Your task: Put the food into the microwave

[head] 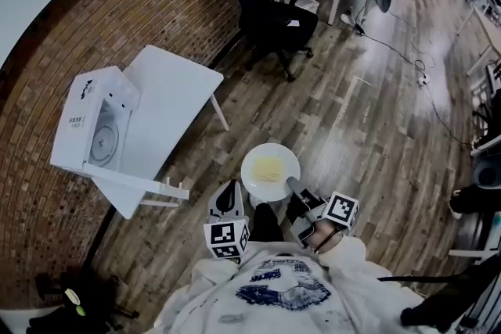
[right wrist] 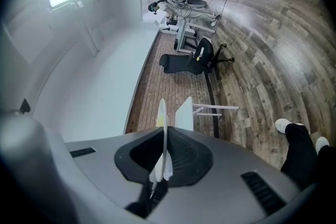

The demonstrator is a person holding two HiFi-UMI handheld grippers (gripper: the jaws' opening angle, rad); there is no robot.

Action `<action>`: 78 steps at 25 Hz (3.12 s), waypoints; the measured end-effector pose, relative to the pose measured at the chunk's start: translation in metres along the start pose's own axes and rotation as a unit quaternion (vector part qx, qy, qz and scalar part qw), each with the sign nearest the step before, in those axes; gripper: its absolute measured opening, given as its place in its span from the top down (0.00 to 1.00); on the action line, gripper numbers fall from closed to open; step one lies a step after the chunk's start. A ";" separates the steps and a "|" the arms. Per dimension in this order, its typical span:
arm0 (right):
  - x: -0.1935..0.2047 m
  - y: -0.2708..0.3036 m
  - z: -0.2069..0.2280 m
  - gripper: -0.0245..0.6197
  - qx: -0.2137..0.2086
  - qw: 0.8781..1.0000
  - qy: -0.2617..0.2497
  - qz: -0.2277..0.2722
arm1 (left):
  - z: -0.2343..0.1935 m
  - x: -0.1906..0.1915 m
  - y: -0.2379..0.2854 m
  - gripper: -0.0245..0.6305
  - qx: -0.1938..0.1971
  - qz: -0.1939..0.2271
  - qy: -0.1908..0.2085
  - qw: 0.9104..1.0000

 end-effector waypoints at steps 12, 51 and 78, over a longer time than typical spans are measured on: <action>-0.030 0.175 -0.034 0.92 -0.008 0.997 -0.014 -0.069 | -0.102 -0.044 0.110 0.95 -0.076 0.007 -0.022 0.997; 0.141 0.551 -0.087 0.92 -0.046 0.861 -0.036 -0.506 | -0.334 -0.077 0.110 0.95 -0.541 0.040 -0.097 0.835; 0.251 0.649 -0.054 0.92 -0.017 0.750 -0.066 -0.658 | -0.397 -0.038 0.101 0.95 -0.669 0.071 -0.145 0.726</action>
Point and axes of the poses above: the fingertips, and each gripper's own axes: y forward along the fingers, z to its right, x out of its underside, the point moved 7 cm from there along -y, backward along the fingers, and after that the axes turned 7 degrees about z, right-handed, at the moved point
